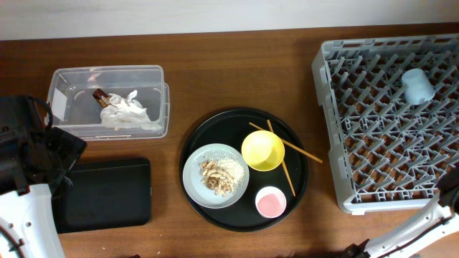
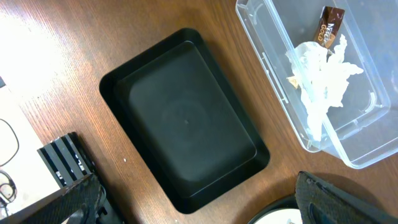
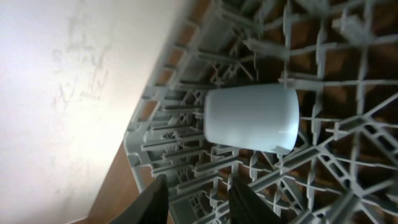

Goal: Sort waste into correct bins and load items into the dishwasher rack
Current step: 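Move the right gripper back over the pink cup on the tray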

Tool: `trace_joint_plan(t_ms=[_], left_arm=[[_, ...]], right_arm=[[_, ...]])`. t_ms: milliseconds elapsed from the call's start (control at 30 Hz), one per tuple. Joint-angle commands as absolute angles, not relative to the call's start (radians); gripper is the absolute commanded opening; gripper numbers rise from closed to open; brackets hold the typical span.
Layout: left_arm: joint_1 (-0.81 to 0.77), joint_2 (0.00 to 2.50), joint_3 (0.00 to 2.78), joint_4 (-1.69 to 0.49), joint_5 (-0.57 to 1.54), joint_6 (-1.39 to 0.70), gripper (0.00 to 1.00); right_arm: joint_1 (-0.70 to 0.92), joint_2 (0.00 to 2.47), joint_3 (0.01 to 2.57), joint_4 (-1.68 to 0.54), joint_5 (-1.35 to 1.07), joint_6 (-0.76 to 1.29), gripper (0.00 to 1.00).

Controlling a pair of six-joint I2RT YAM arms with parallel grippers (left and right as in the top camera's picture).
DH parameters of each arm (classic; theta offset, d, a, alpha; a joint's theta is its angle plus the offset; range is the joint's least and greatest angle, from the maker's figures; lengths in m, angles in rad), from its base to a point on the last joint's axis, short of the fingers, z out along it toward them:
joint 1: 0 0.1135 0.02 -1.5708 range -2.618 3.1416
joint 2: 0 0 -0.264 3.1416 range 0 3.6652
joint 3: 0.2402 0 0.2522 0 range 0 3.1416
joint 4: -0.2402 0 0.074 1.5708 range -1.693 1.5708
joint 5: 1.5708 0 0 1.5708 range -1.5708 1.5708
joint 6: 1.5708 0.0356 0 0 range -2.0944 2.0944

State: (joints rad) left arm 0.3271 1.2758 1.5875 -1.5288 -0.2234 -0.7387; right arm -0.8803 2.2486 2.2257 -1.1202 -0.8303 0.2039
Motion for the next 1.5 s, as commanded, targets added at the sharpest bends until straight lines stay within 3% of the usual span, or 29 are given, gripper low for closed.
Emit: trace_joint_plan(t_ms=[0, 67, 233, 533, 1167, 1467], left_arm=[[0.332, 1.264, 1.586, -1.530, -0.224, -0.748, 0.99], [0.332, 1.264, 1.586, -1.530, -0.224, -0.748, 0.99], [0.332, 1.264, 1.586, -1.530, -0.224, -0.748, 0.99], [0.332, 1.264, 1.586, -1.530, -0.224, -0.748, 0.99], [0.332, 1.264, 1.585, -1.530, -0.224, -0.748, 0.99], [0.332, 1.264, 1.585, -1.530, -0.224, -0.748, 0.99]], right_arm=[[-0.840, 2.166, 2.226, -1.104, -0.722, 0.211, 0.34], [-0.794, 2.170, 2.226, -1.077, -0.669, 0.211, 0.33], [-0.649, 2.223, 2.226, -1.012, -0.427, 0.211, 0.04], [-0.477, 2.301, 2.226, -0.923, -0.046, 0.244, 0.04], [-0.492, 2.379, 2.226, -0.987, 0.051, 0.241, 0.04], [-0.529, 2.267, 2.239, -1.075, 0.143, 0.264, 0.04]])
